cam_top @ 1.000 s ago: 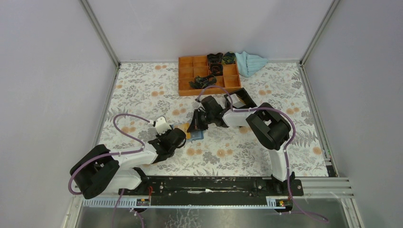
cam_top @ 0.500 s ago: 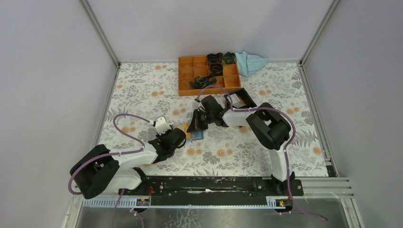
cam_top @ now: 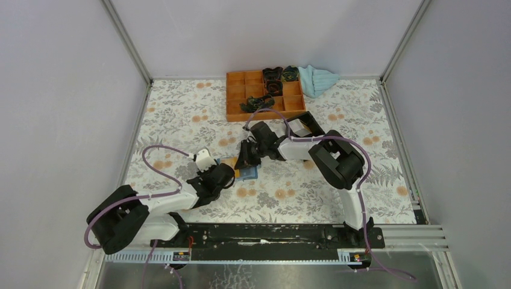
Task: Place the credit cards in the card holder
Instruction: Insert the credit card into the card holder.
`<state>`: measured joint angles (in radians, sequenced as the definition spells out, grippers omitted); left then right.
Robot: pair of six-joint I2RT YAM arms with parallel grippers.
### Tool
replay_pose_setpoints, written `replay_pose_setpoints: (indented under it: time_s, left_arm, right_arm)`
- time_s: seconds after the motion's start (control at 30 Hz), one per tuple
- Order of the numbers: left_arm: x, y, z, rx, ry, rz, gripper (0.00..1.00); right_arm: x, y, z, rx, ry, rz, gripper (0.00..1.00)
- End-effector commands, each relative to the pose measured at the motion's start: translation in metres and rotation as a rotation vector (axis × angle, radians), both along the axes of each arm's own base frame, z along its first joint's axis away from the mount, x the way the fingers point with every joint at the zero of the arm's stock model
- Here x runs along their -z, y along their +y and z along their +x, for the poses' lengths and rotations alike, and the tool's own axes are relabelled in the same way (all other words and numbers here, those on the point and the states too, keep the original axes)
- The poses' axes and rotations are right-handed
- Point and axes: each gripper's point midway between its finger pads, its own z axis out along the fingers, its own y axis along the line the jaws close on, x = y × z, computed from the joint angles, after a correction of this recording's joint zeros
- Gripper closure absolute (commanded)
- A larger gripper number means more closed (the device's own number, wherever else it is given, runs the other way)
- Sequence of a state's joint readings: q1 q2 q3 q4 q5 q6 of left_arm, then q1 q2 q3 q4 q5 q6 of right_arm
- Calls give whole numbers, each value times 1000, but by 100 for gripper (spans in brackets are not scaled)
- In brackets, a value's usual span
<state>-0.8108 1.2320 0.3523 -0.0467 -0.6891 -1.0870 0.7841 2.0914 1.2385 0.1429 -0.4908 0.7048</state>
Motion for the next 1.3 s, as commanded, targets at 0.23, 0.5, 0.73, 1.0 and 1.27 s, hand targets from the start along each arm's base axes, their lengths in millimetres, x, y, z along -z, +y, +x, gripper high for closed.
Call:
replay_pose_setpoints:
  time_s: [0.23,0.5,0.73,1.0,1.27]
  left_arm:
    - [10,2,-9,10,29,0,68]
    - [10,2,-10,14,27,1,68]
    - [10,3,-10,13,29,3,68]
    - [9,2,-10,14,27,2,68]
    - [10,5,-12,9,29,6,68]
  right_arm:
    - [12,3,-20,-43,30,-62,76]
    - [2,-2,-15,-23,-16,-73,72]
    - [-12,-4,-10,-11,-65,-72,71]
    - [-22,-6,-9,-2,-95,-52,69]
    - [-24,-11,-9,7,-116,-60,68]
